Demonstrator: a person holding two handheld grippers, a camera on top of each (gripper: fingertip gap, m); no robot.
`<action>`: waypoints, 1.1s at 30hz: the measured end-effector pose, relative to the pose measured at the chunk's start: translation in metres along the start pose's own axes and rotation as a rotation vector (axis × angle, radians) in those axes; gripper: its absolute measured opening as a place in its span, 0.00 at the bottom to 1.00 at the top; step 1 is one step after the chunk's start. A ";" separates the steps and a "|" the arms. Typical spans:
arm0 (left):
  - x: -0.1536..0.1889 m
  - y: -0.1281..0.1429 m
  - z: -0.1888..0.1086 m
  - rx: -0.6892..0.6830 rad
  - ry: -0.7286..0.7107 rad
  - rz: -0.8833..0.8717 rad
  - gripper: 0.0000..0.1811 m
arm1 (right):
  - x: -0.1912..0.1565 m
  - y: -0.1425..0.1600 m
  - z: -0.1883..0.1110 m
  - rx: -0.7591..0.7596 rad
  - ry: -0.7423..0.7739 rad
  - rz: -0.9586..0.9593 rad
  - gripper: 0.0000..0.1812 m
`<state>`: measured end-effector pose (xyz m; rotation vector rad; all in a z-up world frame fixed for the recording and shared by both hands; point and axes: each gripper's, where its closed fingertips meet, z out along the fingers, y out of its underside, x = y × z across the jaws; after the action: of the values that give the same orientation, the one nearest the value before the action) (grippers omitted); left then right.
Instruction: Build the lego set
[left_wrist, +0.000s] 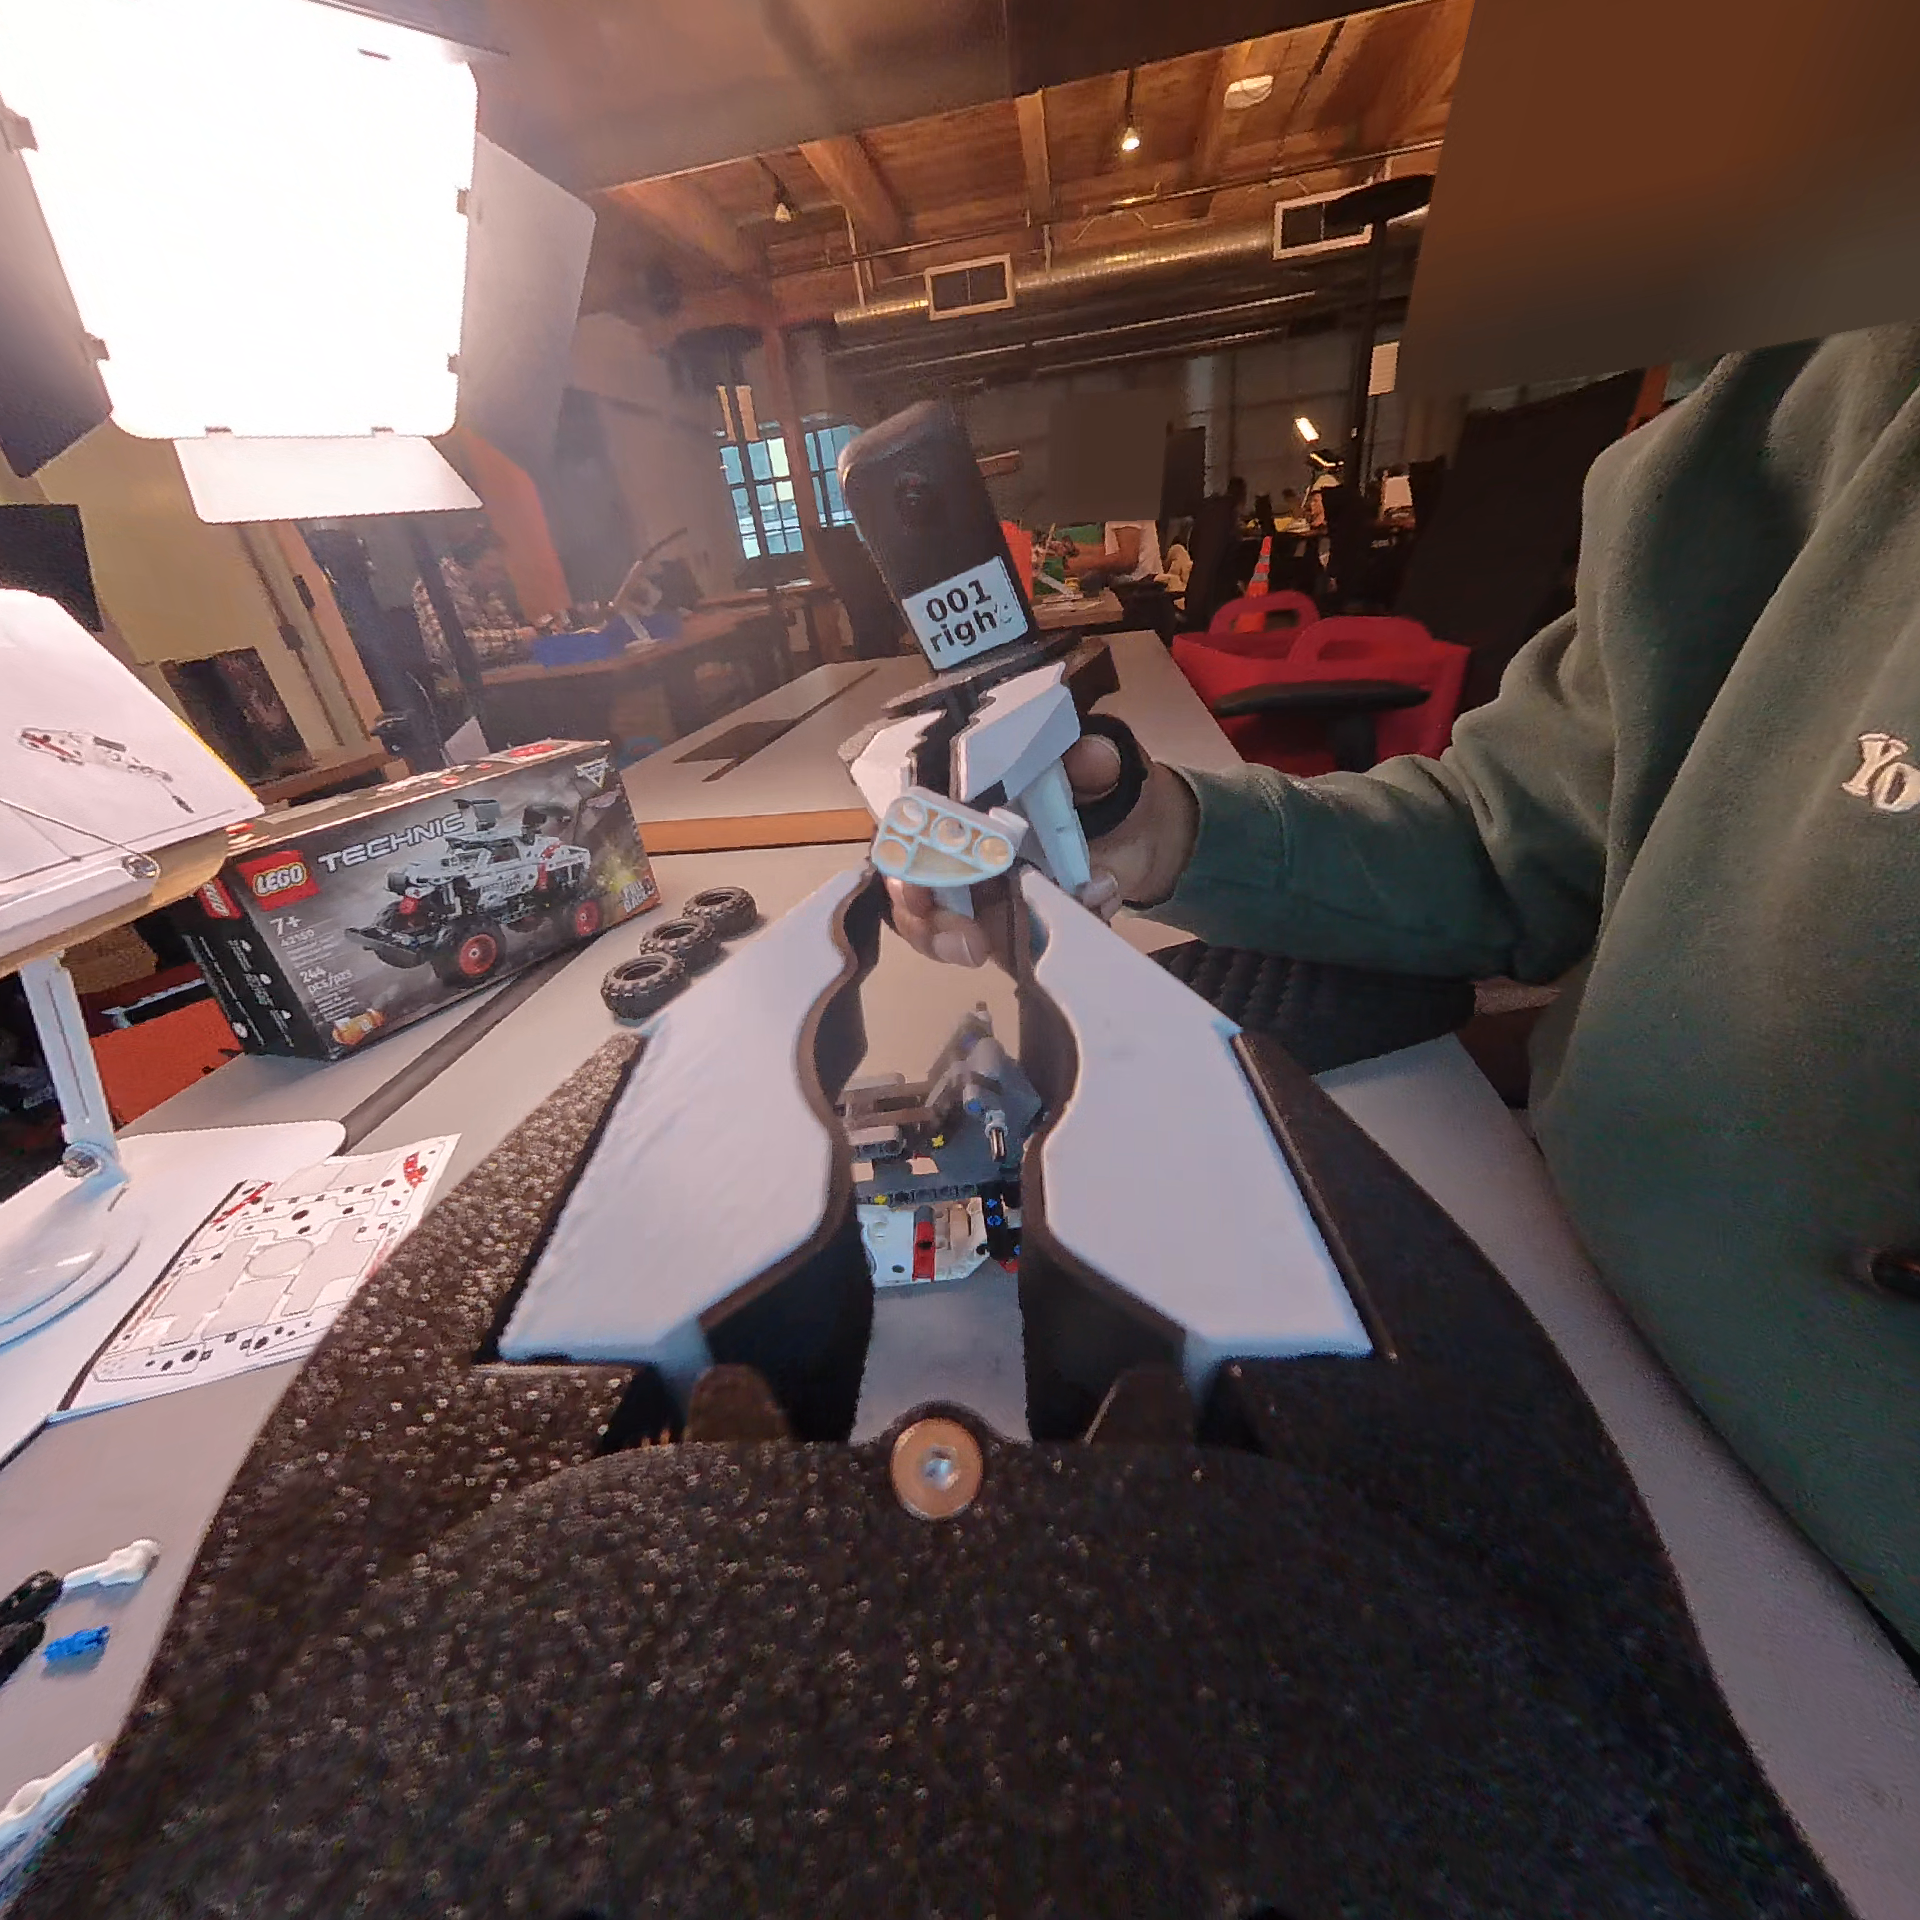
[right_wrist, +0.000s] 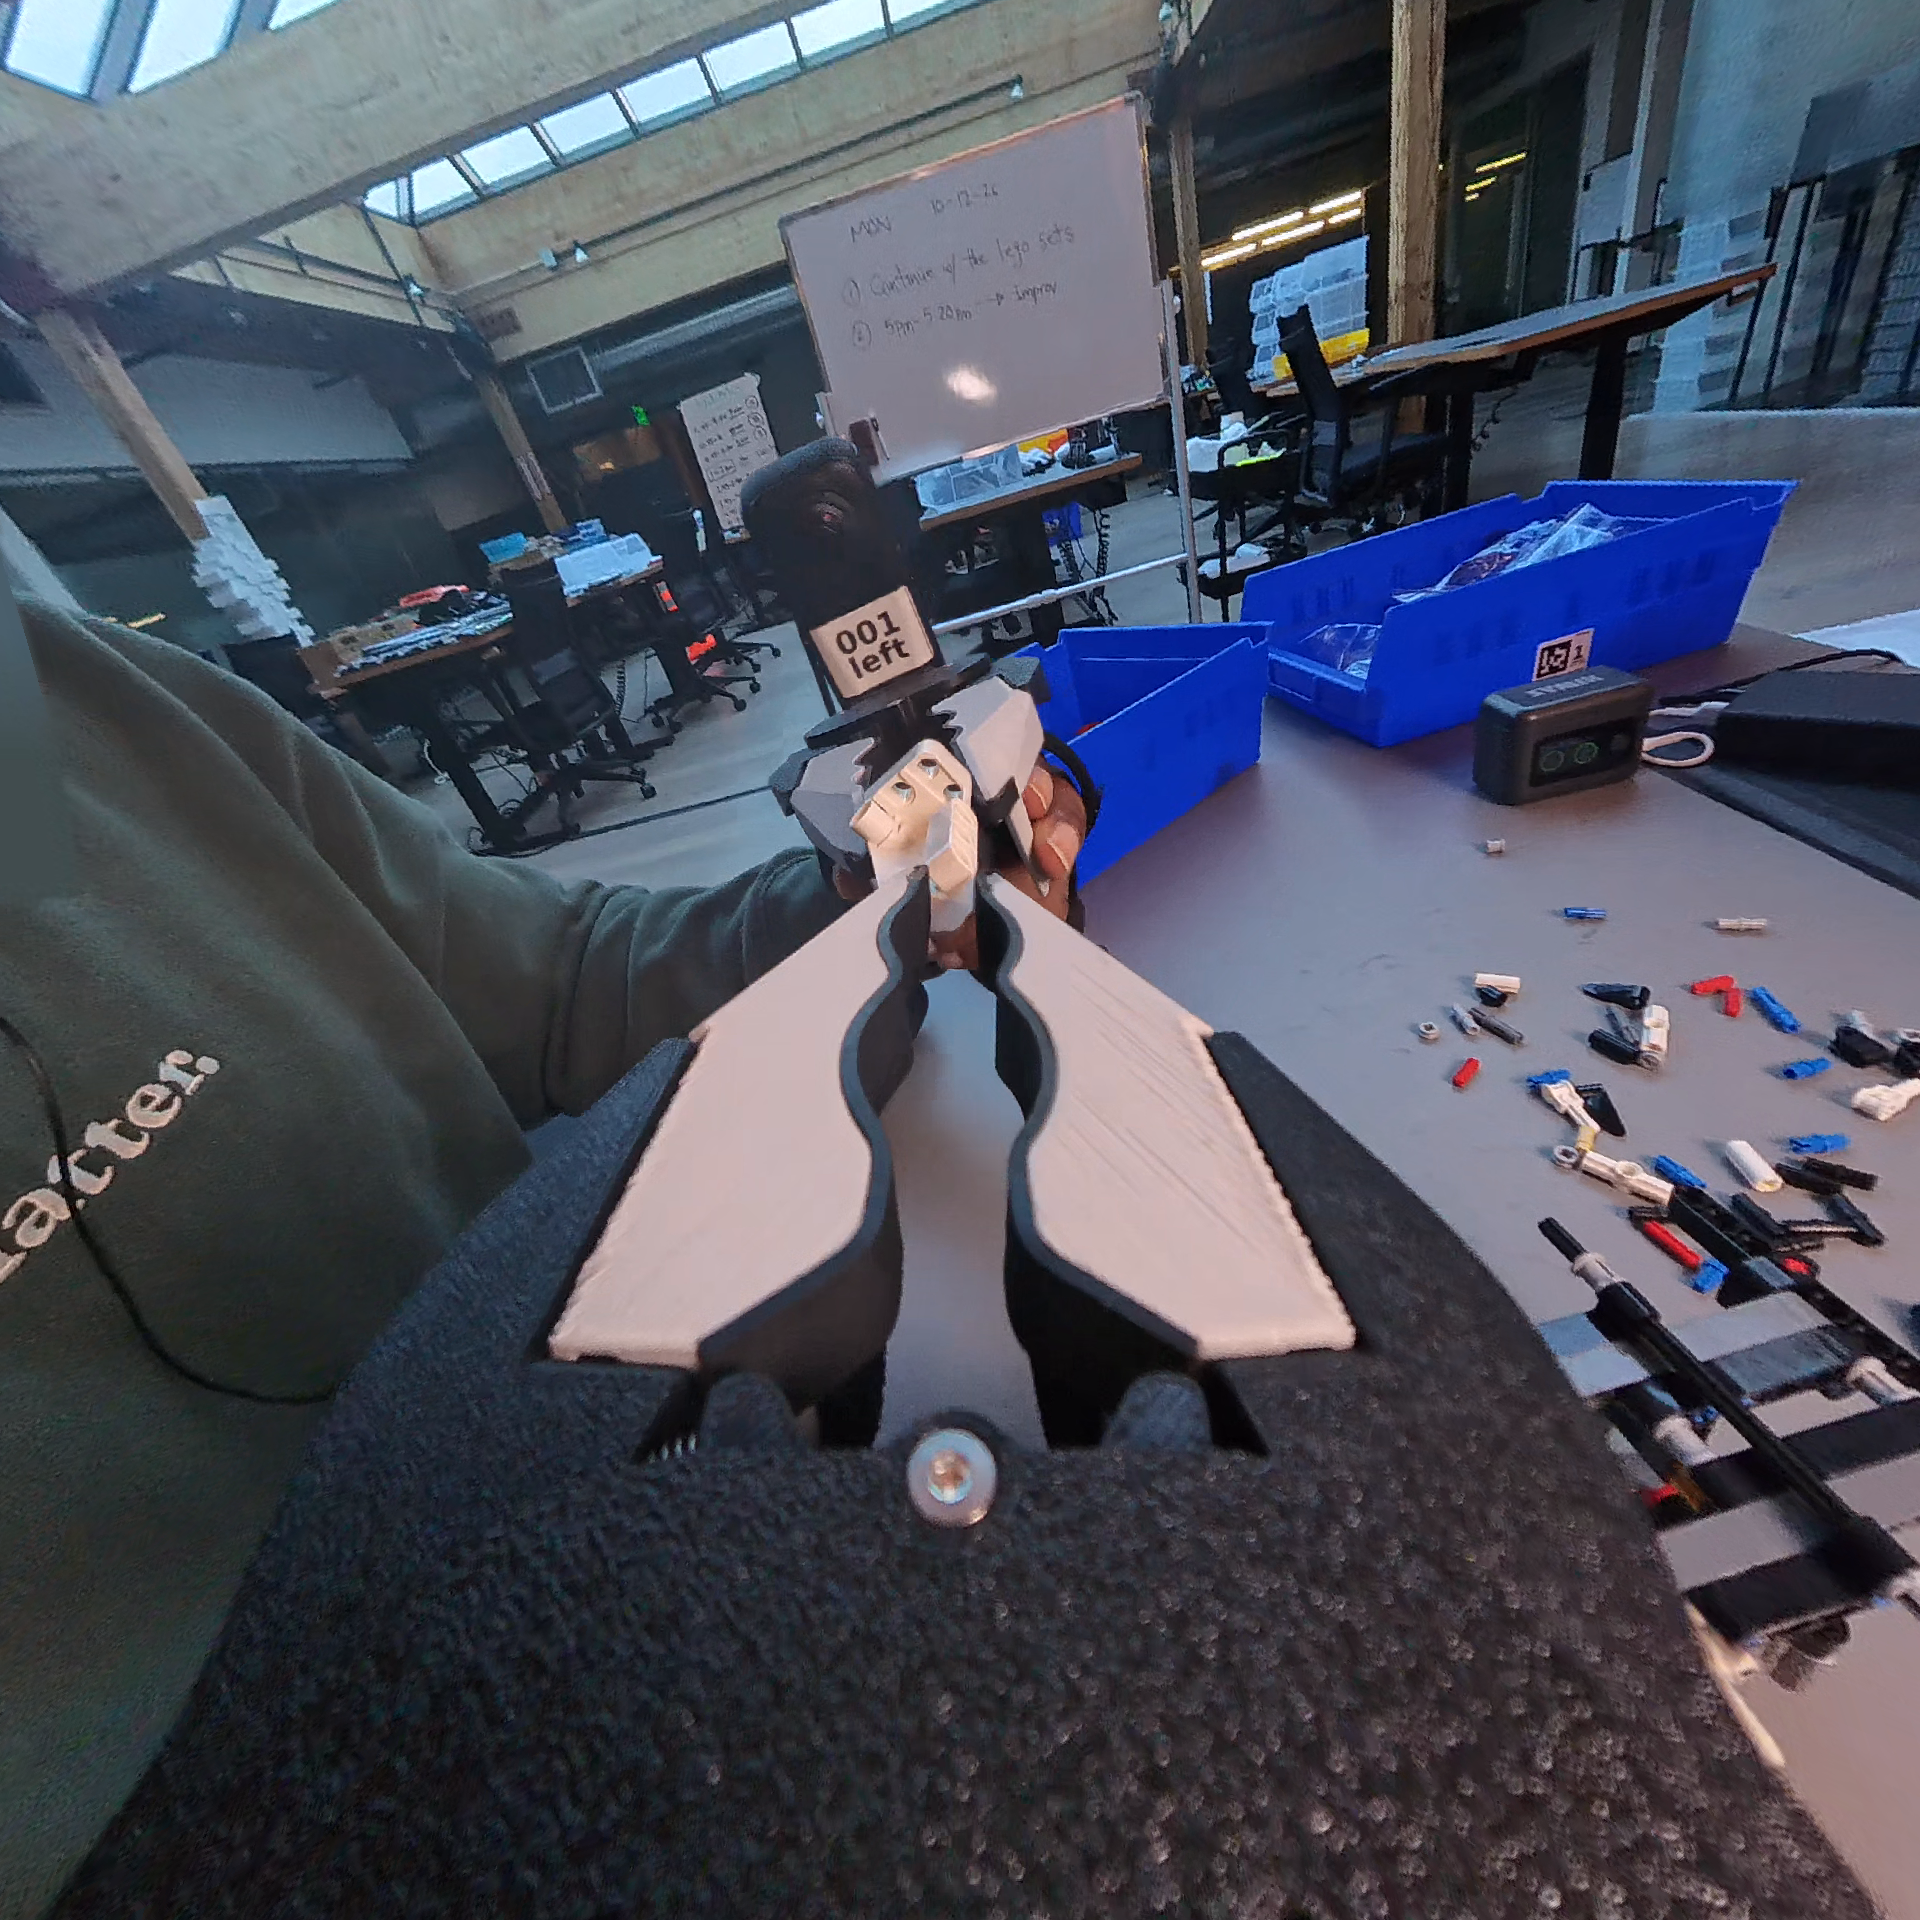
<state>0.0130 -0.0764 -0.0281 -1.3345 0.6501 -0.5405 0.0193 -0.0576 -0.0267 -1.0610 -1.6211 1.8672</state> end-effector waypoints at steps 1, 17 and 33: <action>0.001 -0.004 -0.001 0.005 -0.013 0.006 0.12 | -0.001 -0.002 0.000 0.018 -0.001 0.000 0.04; -0.027 -0.041 -0.218 -0.013 -0.835 -0.070 0.00 | 0.034 -0.006 -0.050 0.129 0.213 -0.064 0.18; -0.039 0.173 -0.201 -1.119 -0.876 -0.376 0.28 | 0.046 0.010 -0.073 0.111 0.312 -0.081 0.17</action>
<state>-0.1574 -0.1629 -0.2158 -2.5376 -0.1148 0.2345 0.0504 0.0206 -0.0495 -1.1536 -1.3460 1.6252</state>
